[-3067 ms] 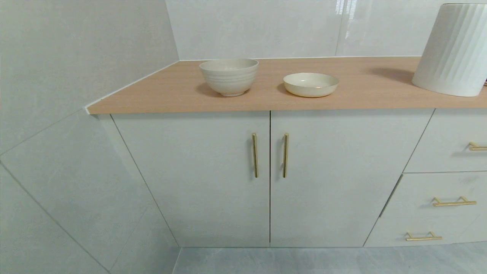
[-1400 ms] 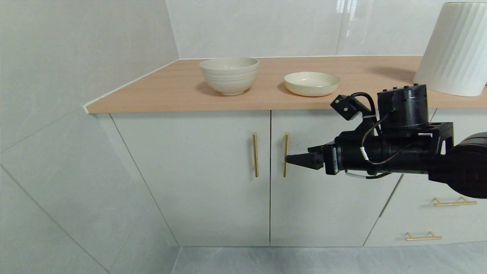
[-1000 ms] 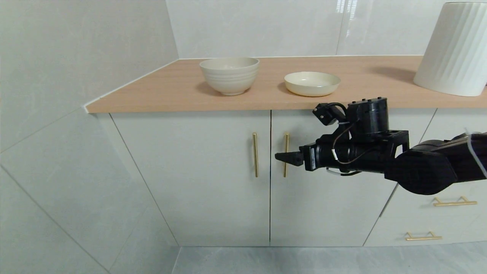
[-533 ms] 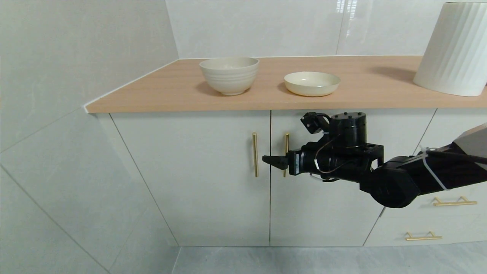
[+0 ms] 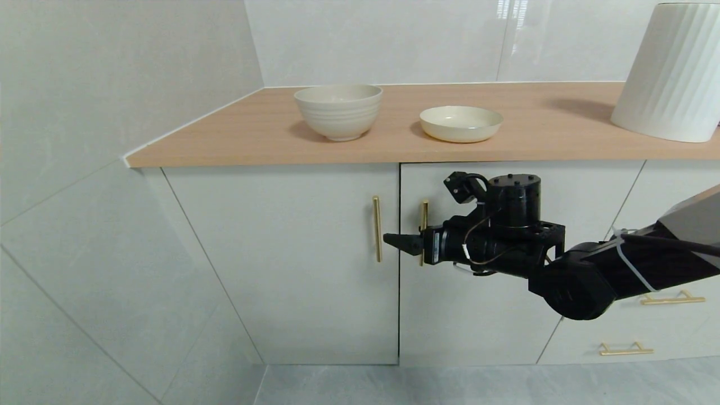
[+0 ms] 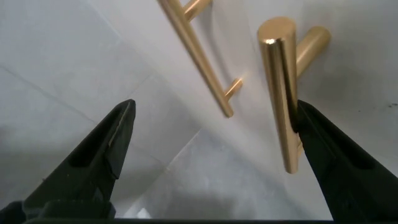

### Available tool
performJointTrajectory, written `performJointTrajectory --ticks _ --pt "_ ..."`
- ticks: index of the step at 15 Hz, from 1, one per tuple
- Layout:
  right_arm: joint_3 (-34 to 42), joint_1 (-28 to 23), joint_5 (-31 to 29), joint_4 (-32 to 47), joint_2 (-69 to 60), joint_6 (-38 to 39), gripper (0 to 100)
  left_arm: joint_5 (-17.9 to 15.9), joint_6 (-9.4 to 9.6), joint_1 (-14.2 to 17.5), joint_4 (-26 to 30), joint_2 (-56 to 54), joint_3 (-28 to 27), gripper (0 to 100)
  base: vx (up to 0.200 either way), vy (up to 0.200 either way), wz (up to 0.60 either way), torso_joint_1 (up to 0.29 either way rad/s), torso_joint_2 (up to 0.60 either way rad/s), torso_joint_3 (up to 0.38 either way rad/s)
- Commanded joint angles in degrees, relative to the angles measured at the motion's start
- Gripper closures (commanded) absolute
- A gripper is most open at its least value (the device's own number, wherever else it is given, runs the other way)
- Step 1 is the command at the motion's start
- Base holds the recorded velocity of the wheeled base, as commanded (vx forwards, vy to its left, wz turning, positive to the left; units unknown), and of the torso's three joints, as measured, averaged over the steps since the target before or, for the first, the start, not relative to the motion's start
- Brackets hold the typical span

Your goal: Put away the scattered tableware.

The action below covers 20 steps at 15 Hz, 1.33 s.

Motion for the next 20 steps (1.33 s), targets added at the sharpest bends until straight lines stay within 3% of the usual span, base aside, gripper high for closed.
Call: performJointTrajectory --ticks 1,9,17,20 --pt "0.7 0.1 1.7 0.2 -1.8 1.6 0 0.0 -0.08 0.0 0.0 0.0 0.0 0 0.000 0.000 0.00 0.000 0.00 0.000" --pt "12.0 1.4 6.0 0.0 -10.8 2.7 0 0.0 -0.08 0.0 0.0 0.0 0.0 0 0.000 0.000 0.00 0.000 0.00 0.000" --pt "21.9 2.0 18.4 0.0 -20.9 1.0 0 0.0 0.00 0.0 0.0 0.0 0.0 0 0.000 0.000 0.00 0.000 0.00 0.000" --pt "25.0 2.0 18.5 -0.1 -22.4 0.4 0 0.0 0.09 0.0 0.0 0.0 0.0 0 0.000 0.000 0.00 0.000 0.00 0.000"
